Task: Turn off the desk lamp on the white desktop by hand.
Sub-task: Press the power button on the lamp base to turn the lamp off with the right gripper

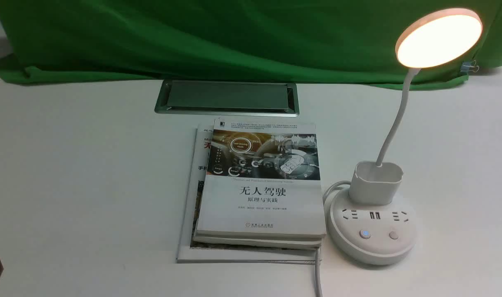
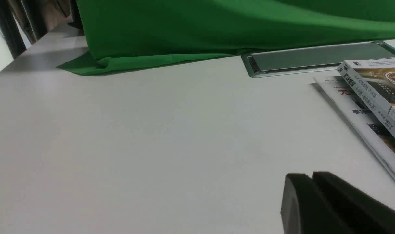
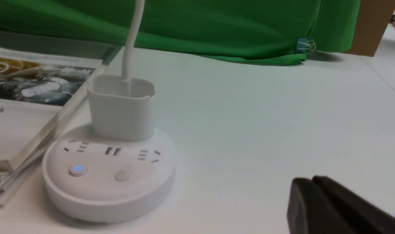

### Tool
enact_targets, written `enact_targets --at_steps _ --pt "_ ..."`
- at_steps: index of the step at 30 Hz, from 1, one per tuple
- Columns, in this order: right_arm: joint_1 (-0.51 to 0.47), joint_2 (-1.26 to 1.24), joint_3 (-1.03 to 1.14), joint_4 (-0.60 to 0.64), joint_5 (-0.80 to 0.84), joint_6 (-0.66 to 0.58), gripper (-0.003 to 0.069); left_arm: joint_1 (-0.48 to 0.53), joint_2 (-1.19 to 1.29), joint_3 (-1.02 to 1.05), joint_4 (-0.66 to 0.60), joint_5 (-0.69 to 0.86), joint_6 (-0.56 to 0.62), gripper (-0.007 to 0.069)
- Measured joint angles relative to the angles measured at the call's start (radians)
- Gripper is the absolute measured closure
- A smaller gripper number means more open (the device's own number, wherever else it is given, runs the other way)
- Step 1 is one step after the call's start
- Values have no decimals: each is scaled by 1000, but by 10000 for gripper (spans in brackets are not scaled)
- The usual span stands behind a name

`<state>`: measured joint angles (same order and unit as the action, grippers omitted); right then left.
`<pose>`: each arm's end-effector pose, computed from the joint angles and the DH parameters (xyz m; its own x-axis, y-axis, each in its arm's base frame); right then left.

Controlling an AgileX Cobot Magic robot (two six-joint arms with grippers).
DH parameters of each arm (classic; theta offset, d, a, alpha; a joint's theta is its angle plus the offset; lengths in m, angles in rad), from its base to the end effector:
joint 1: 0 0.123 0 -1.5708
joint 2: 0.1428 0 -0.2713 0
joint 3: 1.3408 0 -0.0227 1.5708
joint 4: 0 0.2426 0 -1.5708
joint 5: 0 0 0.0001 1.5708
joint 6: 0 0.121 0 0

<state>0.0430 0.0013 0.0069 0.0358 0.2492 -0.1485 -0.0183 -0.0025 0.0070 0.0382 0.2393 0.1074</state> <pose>0.0907 0.0050 0.1832 -0.1621 -0.1206 -0.9794 -0.0705 0.9914 -0.1104 0.0908 -0.0006 0.1847 -0.1528 0.1468 -0.9773 0.0317 0.9891 0.1436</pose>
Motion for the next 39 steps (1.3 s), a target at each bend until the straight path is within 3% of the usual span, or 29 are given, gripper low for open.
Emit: enact_targets --at_steps 30,33,39 --pt "0 0 0 -27 -68 -52 610 0 0 0 0 0 0 605" --pt "0 0 0 -9 -89 8 610 0 0 0 0 0 0 605" --pt "0 0 0 91 -150 531 610 0 0 0 0 0 0 605"
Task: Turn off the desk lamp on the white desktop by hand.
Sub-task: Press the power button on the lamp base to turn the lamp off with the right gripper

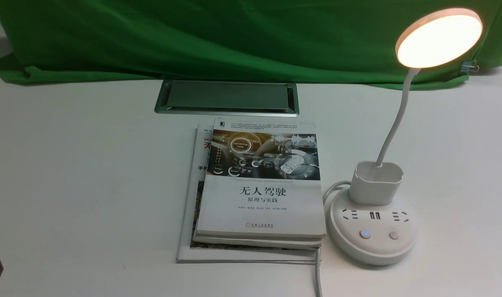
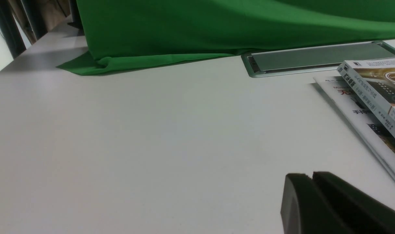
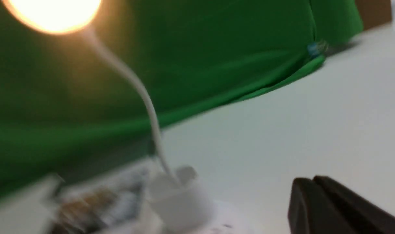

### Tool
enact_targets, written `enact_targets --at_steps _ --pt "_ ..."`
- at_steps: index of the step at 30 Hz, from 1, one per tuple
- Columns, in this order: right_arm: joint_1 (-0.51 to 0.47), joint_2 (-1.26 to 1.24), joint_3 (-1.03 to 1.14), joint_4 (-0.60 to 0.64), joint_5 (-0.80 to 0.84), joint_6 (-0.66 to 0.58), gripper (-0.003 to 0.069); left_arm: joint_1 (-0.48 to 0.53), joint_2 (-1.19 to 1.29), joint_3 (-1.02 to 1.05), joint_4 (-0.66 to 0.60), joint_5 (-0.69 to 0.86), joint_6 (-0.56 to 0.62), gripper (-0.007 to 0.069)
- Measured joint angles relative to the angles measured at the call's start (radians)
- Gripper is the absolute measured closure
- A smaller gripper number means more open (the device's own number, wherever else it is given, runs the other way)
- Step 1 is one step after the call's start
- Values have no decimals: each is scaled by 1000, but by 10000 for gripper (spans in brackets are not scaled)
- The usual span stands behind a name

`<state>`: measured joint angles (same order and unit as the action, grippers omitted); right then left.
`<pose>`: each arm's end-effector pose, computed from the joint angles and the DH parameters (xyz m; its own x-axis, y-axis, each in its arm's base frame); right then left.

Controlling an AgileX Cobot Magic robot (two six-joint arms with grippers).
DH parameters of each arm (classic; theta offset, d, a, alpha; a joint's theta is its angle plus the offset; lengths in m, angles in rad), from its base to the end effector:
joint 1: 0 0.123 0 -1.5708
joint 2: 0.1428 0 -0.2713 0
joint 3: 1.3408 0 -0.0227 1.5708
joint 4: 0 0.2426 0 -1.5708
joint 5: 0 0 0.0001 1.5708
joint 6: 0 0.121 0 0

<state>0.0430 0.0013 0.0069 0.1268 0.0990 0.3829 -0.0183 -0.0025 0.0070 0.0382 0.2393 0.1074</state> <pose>0.0924 0.0055 0.2013 -0.0438 0.4859 -0.8729 -0.0391 0.8723 0.4875 0.0908 -0.0006 0.1847 -0.1528 0.1468 -0.9773 0.0317 0.9891 0.1436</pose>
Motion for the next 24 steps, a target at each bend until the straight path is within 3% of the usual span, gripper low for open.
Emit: enact_targets --at_steps 3,11,16,17,18,20,24 --pt "0 0 0 6 -61 91 610 0 0 0 -1 0 0 605" --pt "1 0 -2 8 -150 123 610 0 0 0 -1 0 0 605" --pt "56 143 -213 11 133 -40 607 0 0 0 -1 0 0 605" --pt "94 277 -343 11 303 -145 608 0 0 0 -1 0 0 605" --pt "97 277 -358 11 303 -145 608 0 0 0 -1 0 0 605" --pt "135 496 -543 11 553 -269 610 0 0 0 -1 0 0 605" --pt "151 768 -693 10 754 -356 610 0 0 0 -1 0 0 605"
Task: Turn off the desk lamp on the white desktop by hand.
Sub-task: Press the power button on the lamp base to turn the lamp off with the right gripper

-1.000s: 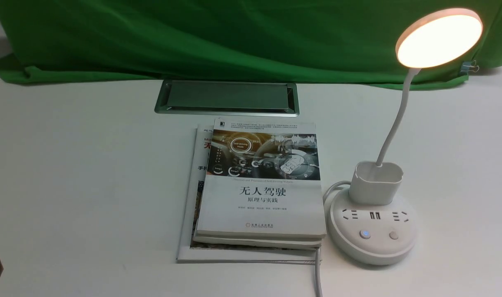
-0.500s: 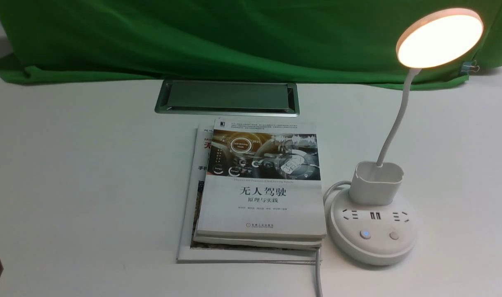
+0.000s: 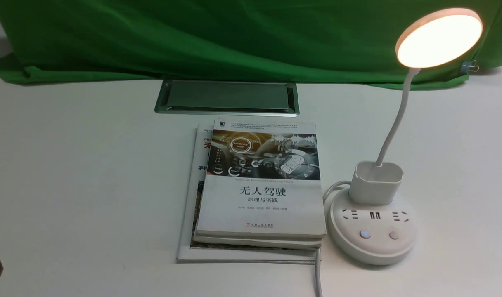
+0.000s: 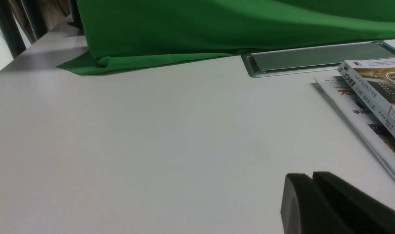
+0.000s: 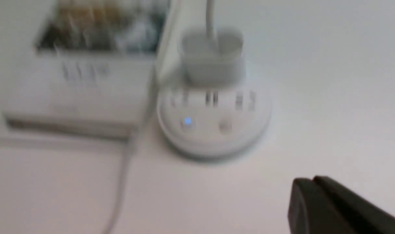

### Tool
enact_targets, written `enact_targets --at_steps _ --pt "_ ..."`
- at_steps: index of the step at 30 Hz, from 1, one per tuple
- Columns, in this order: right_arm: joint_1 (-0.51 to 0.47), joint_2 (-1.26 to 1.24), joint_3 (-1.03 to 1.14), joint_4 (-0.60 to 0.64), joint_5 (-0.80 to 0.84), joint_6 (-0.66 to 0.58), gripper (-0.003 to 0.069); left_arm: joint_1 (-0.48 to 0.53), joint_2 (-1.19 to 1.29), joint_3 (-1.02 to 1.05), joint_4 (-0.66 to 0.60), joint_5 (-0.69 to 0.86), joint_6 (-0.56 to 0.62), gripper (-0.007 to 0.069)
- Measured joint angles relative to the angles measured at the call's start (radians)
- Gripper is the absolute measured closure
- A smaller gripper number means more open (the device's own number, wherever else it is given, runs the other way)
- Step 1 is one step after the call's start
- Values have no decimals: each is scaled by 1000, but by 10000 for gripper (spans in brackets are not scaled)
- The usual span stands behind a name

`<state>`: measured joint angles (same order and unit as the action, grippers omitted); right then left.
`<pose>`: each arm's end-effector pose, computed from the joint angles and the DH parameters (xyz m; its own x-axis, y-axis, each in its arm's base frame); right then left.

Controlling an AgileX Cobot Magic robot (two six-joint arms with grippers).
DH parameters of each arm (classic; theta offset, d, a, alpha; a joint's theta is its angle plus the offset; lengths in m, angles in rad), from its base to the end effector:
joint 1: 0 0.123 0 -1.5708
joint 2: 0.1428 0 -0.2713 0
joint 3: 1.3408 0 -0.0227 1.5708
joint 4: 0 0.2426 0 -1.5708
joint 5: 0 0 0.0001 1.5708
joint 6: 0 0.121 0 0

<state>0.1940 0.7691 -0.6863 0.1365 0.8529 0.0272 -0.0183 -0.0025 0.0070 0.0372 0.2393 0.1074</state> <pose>0.1510 0.0423 0.2713 -0.7584 -0.0304 -0.6510 -0.1710 0.9732 0.1538 0.0908 -0.0006 0.1846 -0.1528 0.1459 -0.9774 0.0318 0.9893 0.1427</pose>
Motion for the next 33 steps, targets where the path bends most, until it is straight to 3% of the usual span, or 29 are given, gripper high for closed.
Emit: enact_targets --at_steps 5,14,21,33 --pt "20 261 -106 -1 53 -48 610 0 0 0 0 0 0 605" --pt "205 594 -167 4 -67 -40 615 0 0 0 -1 0 0 605" --pt "206 766 -238 -18 -98 -39 617 0 0 0 -1 0 0 605" --pt "177 807 -265 -34 -109 -27 617 0 0 0 -1 0 0 605"
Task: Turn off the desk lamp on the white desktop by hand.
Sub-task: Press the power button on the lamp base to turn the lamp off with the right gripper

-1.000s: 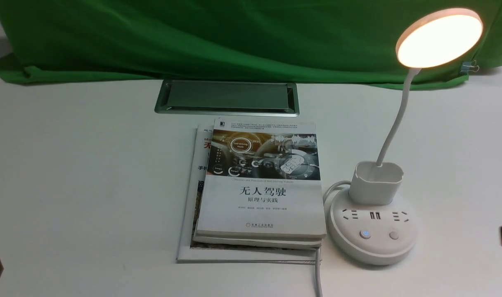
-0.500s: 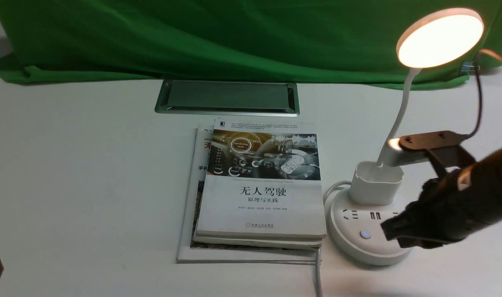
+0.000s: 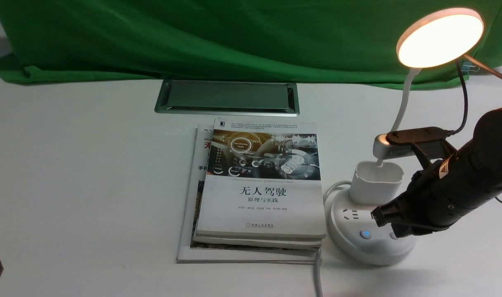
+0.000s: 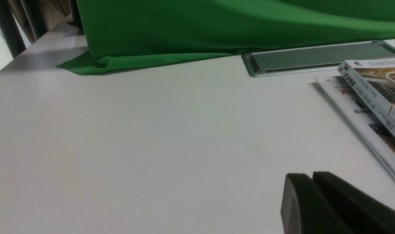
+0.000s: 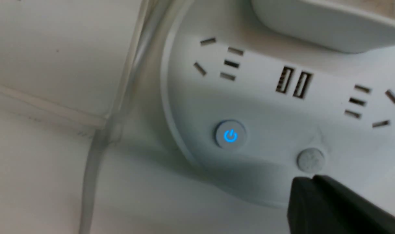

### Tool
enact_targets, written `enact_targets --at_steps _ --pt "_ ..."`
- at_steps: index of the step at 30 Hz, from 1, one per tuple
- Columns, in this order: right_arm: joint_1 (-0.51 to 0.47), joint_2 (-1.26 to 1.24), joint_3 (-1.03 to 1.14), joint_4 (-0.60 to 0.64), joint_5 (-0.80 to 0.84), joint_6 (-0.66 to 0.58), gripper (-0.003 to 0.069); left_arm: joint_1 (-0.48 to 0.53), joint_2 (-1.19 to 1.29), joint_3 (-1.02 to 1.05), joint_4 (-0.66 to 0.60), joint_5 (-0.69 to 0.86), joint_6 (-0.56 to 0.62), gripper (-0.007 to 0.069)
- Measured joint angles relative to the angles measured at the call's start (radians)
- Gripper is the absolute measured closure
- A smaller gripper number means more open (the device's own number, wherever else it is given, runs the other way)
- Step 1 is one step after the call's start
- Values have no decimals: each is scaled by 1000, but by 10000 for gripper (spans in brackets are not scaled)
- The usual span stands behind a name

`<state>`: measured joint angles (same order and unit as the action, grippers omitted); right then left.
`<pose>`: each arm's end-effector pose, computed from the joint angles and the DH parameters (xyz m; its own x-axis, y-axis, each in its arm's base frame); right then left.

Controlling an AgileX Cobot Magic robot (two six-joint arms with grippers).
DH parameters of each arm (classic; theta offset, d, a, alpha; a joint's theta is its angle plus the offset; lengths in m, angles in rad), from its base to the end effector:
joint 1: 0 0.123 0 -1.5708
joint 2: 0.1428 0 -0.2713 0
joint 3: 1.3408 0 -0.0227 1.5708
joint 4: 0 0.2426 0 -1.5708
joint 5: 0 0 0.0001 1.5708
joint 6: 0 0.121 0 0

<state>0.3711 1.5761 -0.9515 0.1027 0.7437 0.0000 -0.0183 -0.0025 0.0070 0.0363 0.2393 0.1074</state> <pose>0.2716 0.1147 0.1710 -0.9186 -0.2765 -0.2823 -0.3118 0.9461 0.0881 0.0908 -0.0006 0.1846 -0.1528 0.1450 -0.9776 0.0319 0.9894 0.1418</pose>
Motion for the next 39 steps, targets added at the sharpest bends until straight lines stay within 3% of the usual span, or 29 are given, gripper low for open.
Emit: enact_targets --at_steps 39 --pt "-21 94 -19 -5 -43 6 622 0 0 0 0 0 0 605"
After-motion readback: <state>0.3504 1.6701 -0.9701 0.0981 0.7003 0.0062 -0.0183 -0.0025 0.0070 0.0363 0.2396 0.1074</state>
